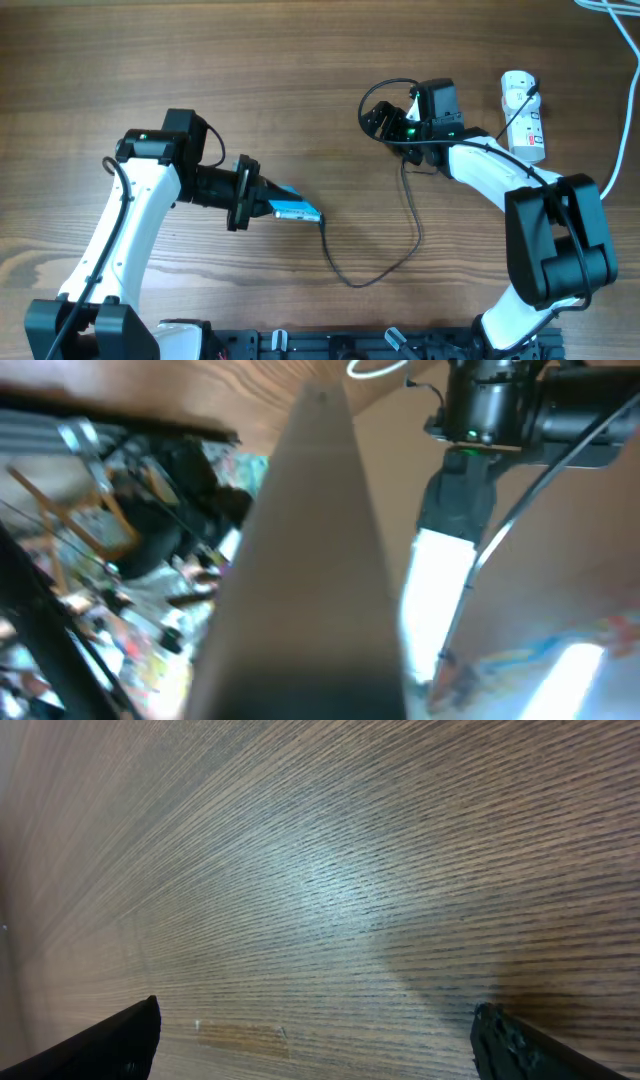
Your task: Plug charger to phone and switch on socket
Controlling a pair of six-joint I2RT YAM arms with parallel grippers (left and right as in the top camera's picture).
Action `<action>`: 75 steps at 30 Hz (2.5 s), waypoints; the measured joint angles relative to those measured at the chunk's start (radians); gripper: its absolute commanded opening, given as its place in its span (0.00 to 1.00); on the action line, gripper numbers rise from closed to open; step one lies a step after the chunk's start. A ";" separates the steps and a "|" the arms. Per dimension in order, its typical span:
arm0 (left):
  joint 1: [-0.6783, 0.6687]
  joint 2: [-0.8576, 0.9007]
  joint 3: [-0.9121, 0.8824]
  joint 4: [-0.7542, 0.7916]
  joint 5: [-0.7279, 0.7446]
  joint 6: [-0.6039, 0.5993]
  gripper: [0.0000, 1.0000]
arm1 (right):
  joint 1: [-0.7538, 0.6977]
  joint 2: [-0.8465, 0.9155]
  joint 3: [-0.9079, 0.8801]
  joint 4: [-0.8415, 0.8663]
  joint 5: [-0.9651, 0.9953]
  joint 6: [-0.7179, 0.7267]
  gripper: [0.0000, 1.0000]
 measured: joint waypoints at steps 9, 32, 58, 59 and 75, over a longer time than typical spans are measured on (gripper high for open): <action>0.000 0.000 0.000 -0.001 0.224 -0.097 0.04 | 0.000 0.000 0.000 0.000 0.001 0.000 1.00; 0.000 0.000 0.000 -0.011 0.277 -0.140 0.04 | 0.000 0.000 0.000 0.000 0.001 0.000 1.00; 0.000 0.000 0.000 -0.011 0.245 -0.156 0.04 | 0.000 0.000 0.000 0.000 0.001 0.000 1.00; 0.000 0.000 0.000 -0.011 0.245 -0.156 0.04 | 0.000 0.000 0.000 0.000 0.001 0.000 1.00; 0.000 0.000 0.000 0.116 -0.195 -0.159 0.04 | 0.000 0.000 0.000 0.000 0.001 0.000 1.00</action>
